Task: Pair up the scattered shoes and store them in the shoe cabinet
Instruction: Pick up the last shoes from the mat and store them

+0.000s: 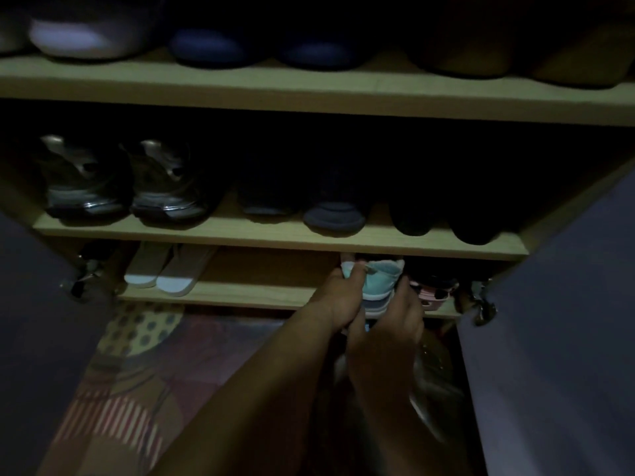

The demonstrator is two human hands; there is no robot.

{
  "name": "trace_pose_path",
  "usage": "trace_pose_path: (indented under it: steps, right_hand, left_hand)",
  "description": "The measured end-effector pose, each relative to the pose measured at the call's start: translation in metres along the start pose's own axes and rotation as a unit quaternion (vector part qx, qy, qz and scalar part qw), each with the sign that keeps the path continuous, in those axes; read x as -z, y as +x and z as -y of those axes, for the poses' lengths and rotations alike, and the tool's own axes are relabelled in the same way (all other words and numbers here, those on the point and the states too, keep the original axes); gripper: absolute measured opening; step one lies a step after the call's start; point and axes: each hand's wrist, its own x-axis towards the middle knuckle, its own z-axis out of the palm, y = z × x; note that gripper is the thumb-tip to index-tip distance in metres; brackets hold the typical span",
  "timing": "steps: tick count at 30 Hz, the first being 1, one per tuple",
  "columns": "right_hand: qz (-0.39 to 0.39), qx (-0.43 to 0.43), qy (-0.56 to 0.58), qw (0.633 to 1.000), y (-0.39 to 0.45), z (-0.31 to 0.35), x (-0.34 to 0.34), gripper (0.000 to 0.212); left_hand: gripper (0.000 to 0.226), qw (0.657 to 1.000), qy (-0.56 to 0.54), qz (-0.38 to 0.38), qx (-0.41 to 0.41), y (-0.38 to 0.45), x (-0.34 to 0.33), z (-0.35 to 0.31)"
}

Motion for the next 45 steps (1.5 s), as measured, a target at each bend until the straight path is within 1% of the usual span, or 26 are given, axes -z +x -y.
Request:
trace_pose_path:
  steps: [2,4,6,9,10,11,12,13,15,17,19,24,26,27,28,29,30,31,33,34,35,37,39,41,43,45]
  right_hand:
    - [-0.044,0.041,-0.014,0.998,-0.002,0.007,-0.002,0.064]
    - [-0.04,0.097,-0.056,0.993,0.0,0.003,-0.002,0.051]
    - [-0.015,0.133,-0.091,0.987,0.003,-0.007,-0.002,0.052]
    - [0.017,0.165,-0.139,0.976,0.01,-0.021,-0.003,0.057]
    - [0.045,0.172,-0.17,0.969,0.014,-0.022,-0.004,0.059]
    - [0.085,0.167,-0.207,0.96,0.021,-0.022,-0.005,0.059]
    - [0.127,0.137,-0.218,0.958,0.029,-0.021,-0.006,0.06]
    - [0.143,0.096,-0.201,0.964,0.038,-0.018,-0.008,0.056]
    - [0.117,0.047,-0.176,0.976,0.054,-0.014,-0.012,0.035]
    - [0.117,0.02,-0.174,0.978,0.062,-0.012,-0.016,0.028]
    - [0.132,0.004,-0.163,0.978,0.066,-0.014,-0.02,0.029]
    - [0.111,0.013,-0.161,0.981,0.068,-0.019,-0.023,0.029]
    - [0.1,0.024,-0.163,0.981,0.063,-0.018,-0.022,0.025]
    - [0.099,0.033,-0.174,0.979,0.06,-0.02,-0.022,0.023]
    - [0.108,0.04,-0.187,0.976,0.056,-0.021,-0.019,0.026]
    - [0.127,0.043,-0.194,0.972,0.046,-0.016,-0.009,0.039]
    - [0.155,0.04,-0.197,0.967,0.036,-0.019,-0.008,0.054]
    - [0.189,0.032,-0.182,0.964,0.021,-0.022,-0.005,0.061]
    - [0.278,0.025,-0.179,0.943,-0.011,-0.011,0.02,0.051]
    - [0.347,0.032,-0.21,0.913,-0.027,0.0,0.035,0.042]
    - [0.42,0.043,-0.246,0.873,-0.037,0.011,0.048,0.036]
    - [0.529,0.052,-0.257,0.807,-0.048,0.042,0.079,0.031]
    - [0.556,0.104,-0.257,0.784,-0.053,0.078,0.105,0.029]
    - [0.528,0.174,-0.249,0.793,-0.058,0.117,0.123,0.028]
    - [0.523,0.199,-0.202,0.804,-0.068,0.154,0.144,0.031]
    - [0.54,0.239,-0.166,0.79,-0.094,0.193,0.17,0.032]
  left_hand:
    - [0.044,0.999,0.012,-0.039,0.019,0.002,-0.002,0.0]
    - [0.04,0.997,0.05,-0.06,0.015,0.004,-0.004,-0.003]
    - [0.043,0.995,0.067,-0.069,0.004,0.006,-0.005,-0.003]
    - [0.05,0.998,0.012,-0.06,-0.01,0.001,-0.009,0.004]
    - [0.048,0.997,0.006,-0.064,-0.031,-0.003,-0.009,0.009]
    - [0.044,0.995,0.015,-0.07,-0.062,-0.007,-0.009,0.015]
    - [0.041,0.993,0.027,-0.073,-0.091,-0.01,-0.01,0.021]
    - [0.041,0.992,0.032,-0.07,-0.105,-0.012,-0.01,0.026]
    - [0.042,0.995,0.044,-0.033,-0.084,-0.01,-0.01,0.026]
    - [0.038,0.996,0.074,-0.024,-0.048,-0.002,-0.011,0.02]
    - [0.035,0.994,0.097,-0.031,-0.039,0.006,-0.011,0.017]
    - [0.046,0.978,0.198,-0.024,-0.055,0.014,-0.011,0.018]
    - [0.053,0.977,0.207,-0.007,-0.05,0.013,-0.009,0.02]
    - [0.057,0.979,0.199,0.019,-0.045,0.012,-0.009,0.023]
    - [0.061,0.981,0.183,0.049,-0.04,0.007,-0.006,0.027]
    - [0.064,0.982,0.17,0.07,-0.032,-0.011,0.0,0.03]
    - [0.066,0.982,0.172,0.078,-0.032,-0.017,0.003,0.039]
    - [0.066,0.979,0.191,0.064,-0.023,-0.029,0.006,0.048]
    - [0.058,0.974,0.224,0.009,0.003,-0.073,0.025,0.058]
    - [0.053,0.972,0.233,-0.008,0.027,-0.098,0.036,0.062]
    - [0.049,0.969,0.242,-0.017,0.046,-0.121,0.047,0.064]
    - [0.046,0.958,0.275,-0.043,0.062,-0.171,0.071,0.061]
    - [0.045,0.95,0.294,-0.084,0.055,-0.22,0.094,0.058]
    - [0.042,0.946,0.297,-0.118,0.055,-0.266,0.112,0.054]
    - [0.037,0.946,0.282,-0.147,0.061,-0.31,0.123,0.053]
    - [0.033,0.949,0.257,-0.176,0.055,-0.373,0.132,0.05]
